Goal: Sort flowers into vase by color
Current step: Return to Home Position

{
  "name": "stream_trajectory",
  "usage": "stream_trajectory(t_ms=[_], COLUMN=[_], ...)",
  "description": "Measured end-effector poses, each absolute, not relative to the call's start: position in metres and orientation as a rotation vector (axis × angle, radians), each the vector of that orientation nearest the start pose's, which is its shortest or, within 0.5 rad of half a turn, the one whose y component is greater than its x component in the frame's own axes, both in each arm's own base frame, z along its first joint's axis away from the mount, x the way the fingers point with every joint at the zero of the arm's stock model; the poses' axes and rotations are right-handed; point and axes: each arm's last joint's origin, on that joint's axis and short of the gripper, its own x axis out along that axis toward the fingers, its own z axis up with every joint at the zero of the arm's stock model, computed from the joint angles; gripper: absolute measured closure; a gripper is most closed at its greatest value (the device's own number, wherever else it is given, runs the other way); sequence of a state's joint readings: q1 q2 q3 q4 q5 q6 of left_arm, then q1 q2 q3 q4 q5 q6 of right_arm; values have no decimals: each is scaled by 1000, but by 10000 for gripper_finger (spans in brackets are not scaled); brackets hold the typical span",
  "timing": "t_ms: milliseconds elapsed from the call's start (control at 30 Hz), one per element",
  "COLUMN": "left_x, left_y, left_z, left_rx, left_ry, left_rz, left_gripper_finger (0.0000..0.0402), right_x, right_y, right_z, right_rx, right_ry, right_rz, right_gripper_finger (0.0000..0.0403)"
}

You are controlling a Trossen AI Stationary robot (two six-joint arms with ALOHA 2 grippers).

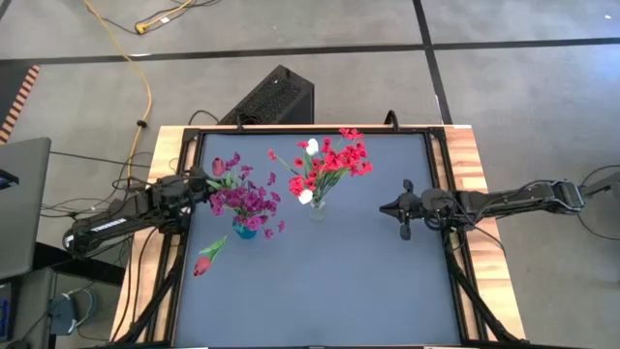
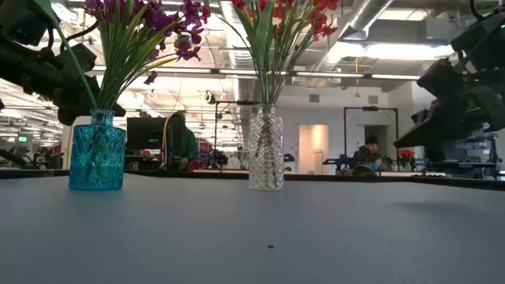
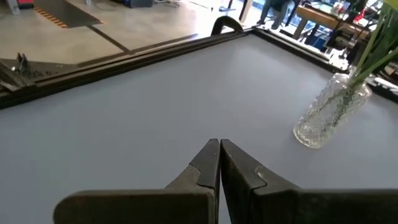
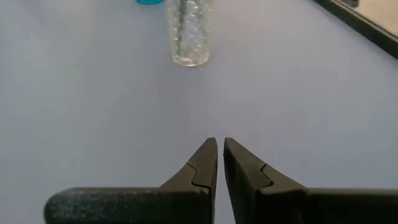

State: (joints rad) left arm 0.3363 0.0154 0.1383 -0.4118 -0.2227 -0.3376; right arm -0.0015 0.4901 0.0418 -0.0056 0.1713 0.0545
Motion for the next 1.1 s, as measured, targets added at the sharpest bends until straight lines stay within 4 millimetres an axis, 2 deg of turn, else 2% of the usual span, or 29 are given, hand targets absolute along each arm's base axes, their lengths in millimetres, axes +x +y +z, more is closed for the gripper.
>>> stream_trajectory(t_ms=[1100], left_x=[77], left_y=[34], left_z=[169], left_rx=[-356], left_ry=[196], left_rz=[603], left_gripper_finger=[401], right_x=[119], right_y=[-5], right_z=[131], right_rx=[8], right_ry=[482], right_rz=[-191], right_gripper_finger=[344])
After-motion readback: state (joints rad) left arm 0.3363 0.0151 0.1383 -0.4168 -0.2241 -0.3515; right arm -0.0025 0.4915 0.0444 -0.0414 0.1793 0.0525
